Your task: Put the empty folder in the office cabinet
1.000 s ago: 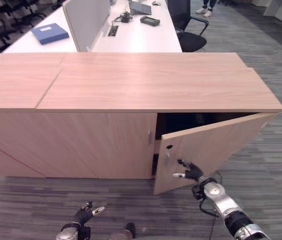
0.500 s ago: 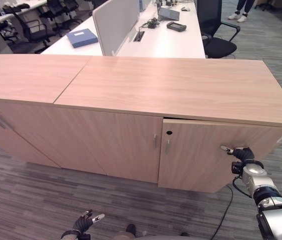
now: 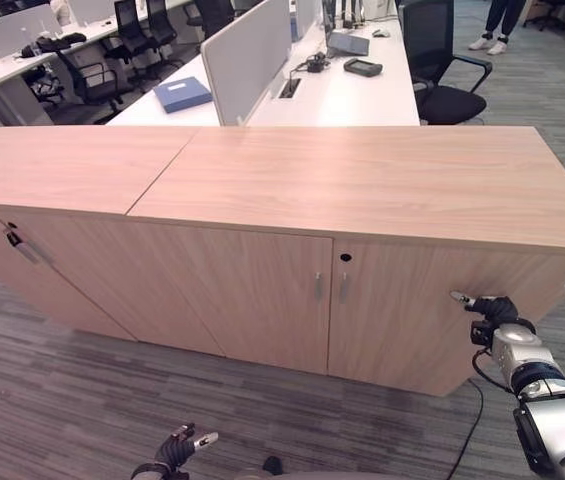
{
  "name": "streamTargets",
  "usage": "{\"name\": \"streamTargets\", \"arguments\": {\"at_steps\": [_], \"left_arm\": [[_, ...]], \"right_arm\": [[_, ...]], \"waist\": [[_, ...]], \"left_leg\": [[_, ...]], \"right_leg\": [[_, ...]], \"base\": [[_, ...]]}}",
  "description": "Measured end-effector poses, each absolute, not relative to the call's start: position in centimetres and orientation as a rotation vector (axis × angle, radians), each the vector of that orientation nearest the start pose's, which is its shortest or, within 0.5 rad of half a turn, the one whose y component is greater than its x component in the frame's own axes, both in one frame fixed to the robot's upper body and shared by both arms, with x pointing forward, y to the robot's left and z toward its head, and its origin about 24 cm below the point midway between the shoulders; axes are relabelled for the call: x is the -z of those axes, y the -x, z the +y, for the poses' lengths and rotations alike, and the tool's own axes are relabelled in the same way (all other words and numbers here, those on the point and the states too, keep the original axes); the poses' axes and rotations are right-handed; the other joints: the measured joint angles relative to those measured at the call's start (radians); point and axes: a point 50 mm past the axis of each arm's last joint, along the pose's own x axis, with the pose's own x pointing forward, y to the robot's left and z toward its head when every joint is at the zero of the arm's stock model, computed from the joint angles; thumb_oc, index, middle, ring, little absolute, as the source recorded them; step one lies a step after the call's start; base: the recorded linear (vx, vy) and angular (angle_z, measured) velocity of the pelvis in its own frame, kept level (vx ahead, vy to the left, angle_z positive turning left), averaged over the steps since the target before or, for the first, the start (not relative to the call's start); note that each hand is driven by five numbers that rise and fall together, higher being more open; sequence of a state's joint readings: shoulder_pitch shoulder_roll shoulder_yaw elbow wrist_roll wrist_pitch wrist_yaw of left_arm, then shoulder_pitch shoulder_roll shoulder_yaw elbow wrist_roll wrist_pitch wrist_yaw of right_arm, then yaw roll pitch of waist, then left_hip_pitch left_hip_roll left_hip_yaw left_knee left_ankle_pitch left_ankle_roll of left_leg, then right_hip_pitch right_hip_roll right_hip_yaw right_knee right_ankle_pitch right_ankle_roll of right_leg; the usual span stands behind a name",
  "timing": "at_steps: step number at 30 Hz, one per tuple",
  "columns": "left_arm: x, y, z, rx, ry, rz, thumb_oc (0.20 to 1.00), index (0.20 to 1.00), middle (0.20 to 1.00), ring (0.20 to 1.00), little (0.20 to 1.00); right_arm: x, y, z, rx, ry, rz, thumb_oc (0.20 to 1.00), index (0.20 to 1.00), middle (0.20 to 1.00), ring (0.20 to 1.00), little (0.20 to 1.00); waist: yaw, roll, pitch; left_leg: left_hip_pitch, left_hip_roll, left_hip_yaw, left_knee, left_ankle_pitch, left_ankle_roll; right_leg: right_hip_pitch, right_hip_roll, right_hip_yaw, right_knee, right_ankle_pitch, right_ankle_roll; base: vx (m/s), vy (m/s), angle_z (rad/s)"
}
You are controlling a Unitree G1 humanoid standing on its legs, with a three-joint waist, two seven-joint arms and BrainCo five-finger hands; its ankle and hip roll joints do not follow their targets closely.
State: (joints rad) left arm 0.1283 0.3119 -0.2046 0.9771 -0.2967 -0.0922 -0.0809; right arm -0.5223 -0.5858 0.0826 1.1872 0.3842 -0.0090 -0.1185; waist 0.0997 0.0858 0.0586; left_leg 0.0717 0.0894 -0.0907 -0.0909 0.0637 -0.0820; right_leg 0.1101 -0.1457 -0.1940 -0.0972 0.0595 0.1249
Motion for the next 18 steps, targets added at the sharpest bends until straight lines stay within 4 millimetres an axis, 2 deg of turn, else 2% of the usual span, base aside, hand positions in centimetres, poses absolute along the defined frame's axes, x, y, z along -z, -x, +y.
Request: {"name": "streamTargets", "arguments": {"at_steps": [12, 15, 18], "left_arm": [[14.6, -9.6, 23.7, -0.061, -0.066, 1.021, 1.0, 1.0, 1.0, 1.0, 1.0], [14.7, -9.6, 23.5, -0.068, -0.058, 1.021, 1.0, 1.0, 1.0, 1.0, 1.0], [14.8, -9.6, 22.9, -0.072, -0.038, 1.016, 1.0, 1.0, 1.0, 1.0, 1.0]], "right_arm": [[0.4, -28.3, -34.1, 0.52, 0.175, 0.557, 1.0, 1.0, 1.0, 1.0, 1.0], [3.1, -26.9, -32.1, 0.465, 0.111, 0.582, 1.0, 1.0, 1.0, 1.0, 1.0], [4.9, -25.6, -29.5, 0.381, 0.066, 0.574, 1.0, 1.0, 1.0, 1.0, 1.0]], "waist": [[0.0, -0.001, -0.004], [-0.003, -0.016, -0.016], [-0.004, -0.022, -0.016]], "left_leg": [[-0.01, 0.0, -0.009, 0.0, 0.005, -0.008], [-0.022, 0.0, -0.016, 0.0, 0.007, -0.01], [-0.029, -0.002, -0.017, 0.0, 0.007, -0.01]], "right_leg": [[-0.004, 0.0, -0.012, 0.0, 0.001, -0.001], [-0.017, 0.001, -0.021, 0.0, -0.002, -0.004], [-0.022, -0.002, -0.023, 0.0, -0.002, -0.004]], "base": [[-0.01, 0.002, 0.02], [-0.01, 0.025, 0.06], [0.0, 0.0, 0.0]]}}
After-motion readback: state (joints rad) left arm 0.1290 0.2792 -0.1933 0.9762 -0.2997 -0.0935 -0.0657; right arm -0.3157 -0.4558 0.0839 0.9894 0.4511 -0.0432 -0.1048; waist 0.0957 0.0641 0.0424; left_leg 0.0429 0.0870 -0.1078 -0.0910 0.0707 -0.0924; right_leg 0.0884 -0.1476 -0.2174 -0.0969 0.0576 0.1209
